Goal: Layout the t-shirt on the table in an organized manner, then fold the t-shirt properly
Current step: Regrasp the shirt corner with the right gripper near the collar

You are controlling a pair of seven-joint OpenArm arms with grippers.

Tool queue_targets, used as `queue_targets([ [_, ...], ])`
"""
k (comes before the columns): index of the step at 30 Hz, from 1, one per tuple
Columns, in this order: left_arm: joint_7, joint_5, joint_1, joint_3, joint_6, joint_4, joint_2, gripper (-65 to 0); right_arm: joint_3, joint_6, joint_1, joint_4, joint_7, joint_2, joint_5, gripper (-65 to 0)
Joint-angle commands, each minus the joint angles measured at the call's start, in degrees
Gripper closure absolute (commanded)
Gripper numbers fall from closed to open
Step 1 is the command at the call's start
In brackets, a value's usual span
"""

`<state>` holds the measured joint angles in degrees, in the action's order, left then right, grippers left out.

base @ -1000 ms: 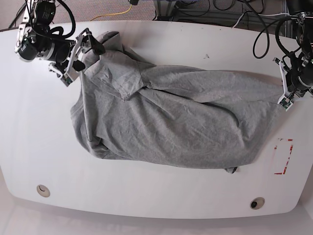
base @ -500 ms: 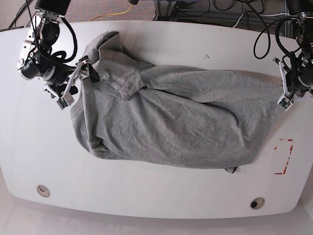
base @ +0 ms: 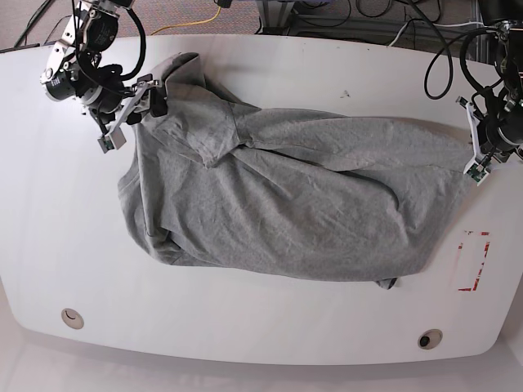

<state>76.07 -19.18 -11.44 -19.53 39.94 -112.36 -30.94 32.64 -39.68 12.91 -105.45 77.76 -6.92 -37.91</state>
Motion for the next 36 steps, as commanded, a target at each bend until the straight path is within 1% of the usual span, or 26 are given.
queue_targets([
  [1,-0.3,0.3,0.6,-0.4,0.1,-0.7,-1.0,0.0,0.4,-0.3,-0.4,-1.3,-1.1,0.1,-1.3,-35.5],
  [4,-0.3,0.3,0.6,-0.4,0.1,-0.7,-1.0,0.0,0.4,-0.3,-0.6,-1.3,-1.1,0.8,-1.3,-35.5],
  [10,-0.3,0.3,0.6,-0.3,0.1,-0.7,-1.0,0.0,0.4,-0.3,-0.8,-1.2,-1.3,0.8,-1.3,-35.5],
  [15,-0.3,0.3,0.6,-0.3,0.1,-0.7,-1.0,0.0,0.2,-0.3,-0.8,-0.9,-3.3,0.6,-1.3,-35.5],
  [26,-0.3,0.3,0.6,-0.3,0.1,-0.7,-1.0,0.0,-0.1,-0.3,-0.7,5.6,-6.0,0.5,-1.3,-35.5],
  [36,-0.4,0.3,0.6,-0.3,0.1,-0.7,-1.0,0.0,-0.2,-0.3,-0.7,5.7,-5.9,0.7,-1.8,-35.0],
])
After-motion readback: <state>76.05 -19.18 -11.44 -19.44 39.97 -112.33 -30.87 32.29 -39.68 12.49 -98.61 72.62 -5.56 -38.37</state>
